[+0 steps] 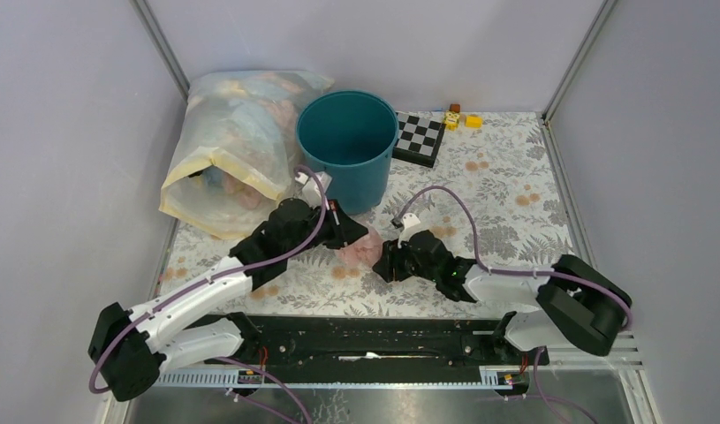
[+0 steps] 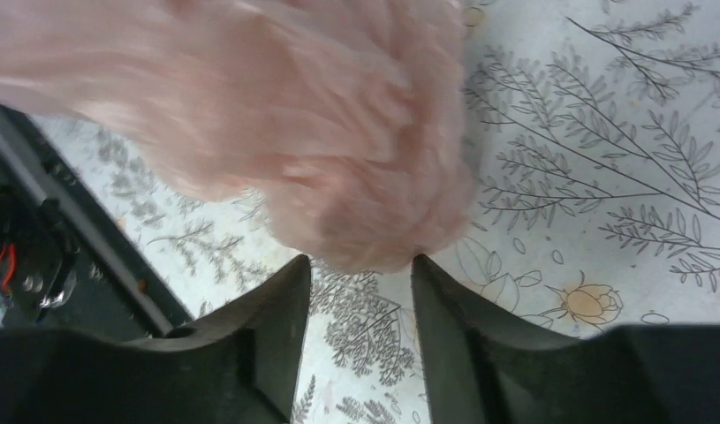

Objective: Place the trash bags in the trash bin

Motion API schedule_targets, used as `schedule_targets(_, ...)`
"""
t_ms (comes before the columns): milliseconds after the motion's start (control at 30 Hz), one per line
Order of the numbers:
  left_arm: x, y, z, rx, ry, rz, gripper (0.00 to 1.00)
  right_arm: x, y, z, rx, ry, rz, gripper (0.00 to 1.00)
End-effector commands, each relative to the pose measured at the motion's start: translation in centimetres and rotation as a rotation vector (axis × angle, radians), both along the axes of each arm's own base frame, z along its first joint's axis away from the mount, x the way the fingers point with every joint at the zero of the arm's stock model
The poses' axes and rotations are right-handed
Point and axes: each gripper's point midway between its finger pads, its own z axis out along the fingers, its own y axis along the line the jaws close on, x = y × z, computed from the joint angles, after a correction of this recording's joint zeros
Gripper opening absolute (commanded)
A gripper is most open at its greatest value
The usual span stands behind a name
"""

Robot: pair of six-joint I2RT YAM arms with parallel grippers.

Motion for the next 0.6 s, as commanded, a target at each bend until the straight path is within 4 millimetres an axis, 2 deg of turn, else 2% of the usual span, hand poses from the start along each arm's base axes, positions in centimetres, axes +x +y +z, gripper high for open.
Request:
schedule_targets(0, 0.1, 0.9, 2.0, -0.017, -0.041, 0.035, 0.06, 3.6, 0.3, 1.5, 0.006, -0.104, -0.139, 0.36)
schedule_targets(33, 0.3, 1.5, 2.0, 0.006, -0.047, 0.063, 0.07, 3.7, -0.5, 1.2, 0.002, -0.103, -0.178, 0.28)
schedule_targets(100, 1.0, 3.5, 1.9, 0.068, -0.062, 0.148, 0.05, 3.9, -2.2, 1.7, 0.014, -0.121, -0.266, 0.22)
schedule_targets(200, 2.1, 7.8, 2.7, 0.142, -0.095, 0.338, 0.0, 4.5, -6.3, 1.6, -0.055, -0.127, -0.452, 0.02)
schedule_targets(267, 2.7, 11.2, 3.3, 0.179, -0.112, 0.484, 0.0, 4.8, -9.5, 2.0, -0.108, -0.139, -0.597, 0.0)
schedule_targets(367, 2.5, 15.0, 3.4, 0.207, -0.111, 0.625, 0.0, 4.8, -13.6, 2.8, -0.138, -0.17, -0.782, 0.0)
schedule_targets(567, 2.2, 18.9, 1.2, 0.28, -0.063, 0.777, 0.0, 3.1, -20.6, 4.8, -0.078, -0.207, -1.088, 0.0)
